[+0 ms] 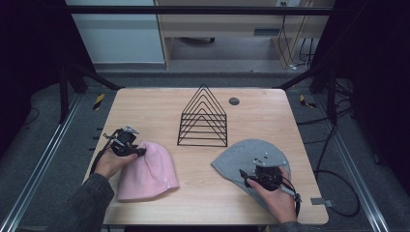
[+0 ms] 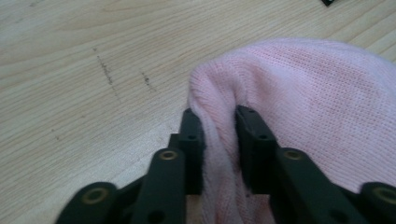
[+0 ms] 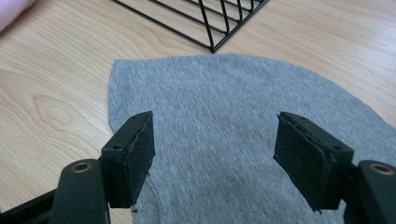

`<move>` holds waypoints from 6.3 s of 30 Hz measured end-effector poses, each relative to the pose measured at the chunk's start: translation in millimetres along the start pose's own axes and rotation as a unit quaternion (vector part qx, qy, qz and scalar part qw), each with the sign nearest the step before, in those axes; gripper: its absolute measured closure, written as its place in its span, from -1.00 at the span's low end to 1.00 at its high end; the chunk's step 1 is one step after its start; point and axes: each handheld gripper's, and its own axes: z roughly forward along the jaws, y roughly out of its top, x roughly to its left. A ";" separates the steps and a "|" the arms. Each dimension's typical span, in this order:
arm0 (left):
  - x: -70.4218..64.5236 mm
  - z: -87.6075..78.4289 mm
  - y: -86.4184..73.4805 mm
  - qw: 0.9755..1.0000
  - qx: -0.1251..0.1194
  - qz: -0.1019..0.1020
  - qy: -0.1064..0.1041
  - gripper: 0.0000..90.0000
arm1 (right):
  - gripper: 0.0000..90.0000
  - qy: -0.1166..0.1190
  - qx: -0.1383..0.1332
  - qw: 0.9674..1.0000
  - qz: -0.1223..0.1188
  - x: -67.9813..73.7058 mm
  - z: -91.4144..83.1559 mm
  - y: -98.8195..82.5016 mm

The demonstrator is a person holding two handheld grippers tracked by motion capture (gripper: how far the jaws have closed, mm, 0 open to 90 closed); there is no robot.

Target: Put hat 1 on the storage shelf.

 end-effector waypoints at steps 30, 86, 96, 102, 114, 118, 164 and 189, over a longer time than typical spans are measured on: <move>-51.5 -155.4 19.3 0.968 -0.200 0.148 0.045 0.77 | -0.54 0.019 -0.026 0.999 -0.016 28.7 6.4 28.3; -98.5 -242.5 173.0 0.939 -0.275 0.208 0.000 0.76 | 0.01 0.171 -0.072 0.979 -0.084 65.1 11.1 206.1; -93.3 -244.5 195.6 0.936 -0.302 0.177 -0.038 0.76 | 0.58 0.190 -0.086 0.976 -0.065 36.0 15.8 229.2; -92.0 -243.3 198.3 0.937 -0.296 0.182 -0.032 0.76 | 0.07 0.192 -0.104 0.975 -0.045 21.6 11.8 237.4; -96.1 -229.4 210.1 0.935 -0.300 0.187 -0.037 0.75 | 0.69 0.200 -0.099 0.973 -0.054 18.0 18.1 239.2; -90.4 -216.9 221.1 0.934 -0.302 0.189 -0.029 0.74 | 0.78 0.179 -0.097 0.978 -0.054 8.4 20.0 240.3; -103.8 -125.4 252.5 0.930 -0.299 0.212 -0.027 0.69 | 0.83 0.086 -0.090 0.991 -0.038 -33.5 41.6 191.1; -109.9 -110.2 219.7 0.941 -0.263 0.210 -0.033 0.72 | 0.78 0.100 -0.039 0.993 -0.040 -29.1 58.0 171.1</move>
